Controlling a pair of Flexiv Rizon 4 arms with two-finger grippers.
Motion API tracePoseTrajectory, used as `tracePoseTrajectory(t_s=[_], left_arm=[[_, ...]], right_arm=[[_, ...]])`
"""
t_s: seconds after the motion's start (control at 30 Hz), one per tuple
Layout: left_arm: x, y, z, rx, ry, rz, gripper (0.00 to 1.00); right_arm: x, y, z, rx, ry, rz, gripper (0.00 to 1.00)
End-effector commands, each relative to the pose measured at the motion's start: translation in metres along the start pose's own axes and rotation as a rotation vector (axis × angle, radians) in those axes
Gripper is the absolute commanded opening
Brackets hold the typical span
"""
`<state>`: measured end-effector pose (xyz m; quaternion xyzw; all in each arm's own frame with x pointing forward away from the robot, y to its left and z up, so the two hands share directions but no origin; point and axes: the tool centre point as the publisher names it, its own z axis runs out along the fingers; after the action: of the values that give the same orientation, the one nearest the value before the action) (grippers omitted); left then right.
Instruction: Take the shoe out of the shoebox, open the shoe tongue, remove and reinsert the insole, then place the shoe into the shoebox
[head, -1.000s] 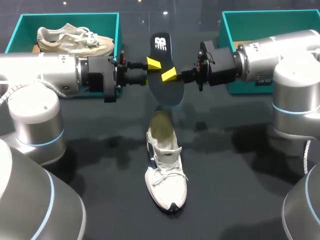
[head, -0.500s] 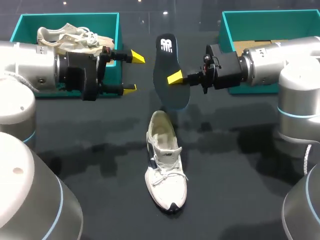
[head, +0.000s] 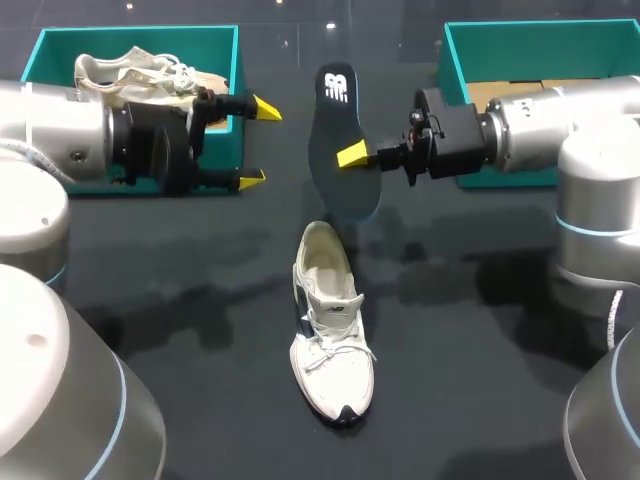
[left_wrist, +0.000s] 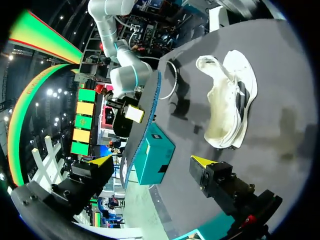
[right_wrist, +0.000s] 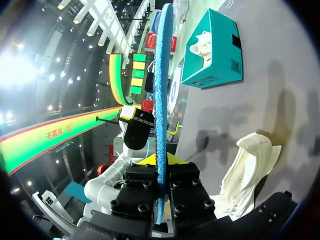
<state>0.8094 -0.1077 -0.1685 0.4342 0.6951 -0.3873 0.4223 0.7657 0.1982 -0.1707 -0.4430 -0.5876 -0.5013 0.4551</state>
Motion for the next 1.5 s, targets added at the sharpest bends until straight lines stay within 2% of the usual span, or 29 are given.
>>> tracePoseTrajectory(t_s=[0.03, 0.17, 0.3, 0.33, 0.37, 0.87, 0.9, 0.97, 1.07, 1.13, 1.2, 1.3, 1.5], left_arm=[[-0.004, 0.007, -0.007, -0.116, 0.183, -0.391, 1.00], [0.004, 0.016, -0.020, -0.157, 0.348, -0.630, 1.00], [0.014, 0.020, -0.033, -0.119, 0.537, -0.873, 1.00], [0.016, 0.020, -0.035, -0.125, 0.562, -0.874, 1.00], [0.016, 0.020, -0.035, -0.125, 0.562, -0.874, 1.00], [0.016, 0.020, -0.035, -0.125, 0.562, -0.874, 1.00], [0.019, 0.018, -0.028, -0.165, 0.582, -0.939, 1.00], [0.027, 0.011, -0.021, -0.176, 0.588, -0.972, 1.00], [0.041, 0.003, -0.015, -0.213, 0.613, -1.067, 1.00], [0.053, -0.002, -0.012, -0.208, 0.654, -1.104, 1.00], [0.067, -0.008, -0.008, -0.265, 0.687, -1.140, 1.00], [0.085, -0.013, -0.007, -0.309, 0.723, -1.169, 1.00], [0.114, -0.018, -0.013, -0.330, 0.736, -1.211, 1.00]], right_arm=[[-0.002, -0.010, -0.004, -0.036, -0.002, -0.040, 0.00], [-0.003, -0.010, -0.007, -0.067, 0.006, -0.101, 0.00], [-0.003, -0.006, -0.003, -0.090, -0.043, -0.152, 0.00], [-0.005, -0.004, -0.002, -0.093, -0.045, -0.156, 0.00], [-0.008, 0.000, 0.000, -0.112, -0.062, -0.157, 0.00], [-0.008, 0.000, 0.000, -0.112, -0.062, -0.157, 0.00], [-0.008, 0.000, 0.000, -0.112, -0.062, -0.157, 0.00], [-0.008, 0.000, 0.000, -0.112, -0.062, -0.157, 0.00], [-0.012, -0.007, -0.015, -0.133, -0.055, -0.204, 0.00], [-0.016, -0.008, -0.024, -0.155, -0.048, -0.238, 0.00], [-0.018, -0.008, -0.030, -0.170, -0.030, -0.264, 0.00], [-0.023, -0.007, -0.036, -0.181, -0.008, -0.296, 0.00], [-0.039, 0.001, -0.035, -0.166, 0.002, -0.355, 0.00]])
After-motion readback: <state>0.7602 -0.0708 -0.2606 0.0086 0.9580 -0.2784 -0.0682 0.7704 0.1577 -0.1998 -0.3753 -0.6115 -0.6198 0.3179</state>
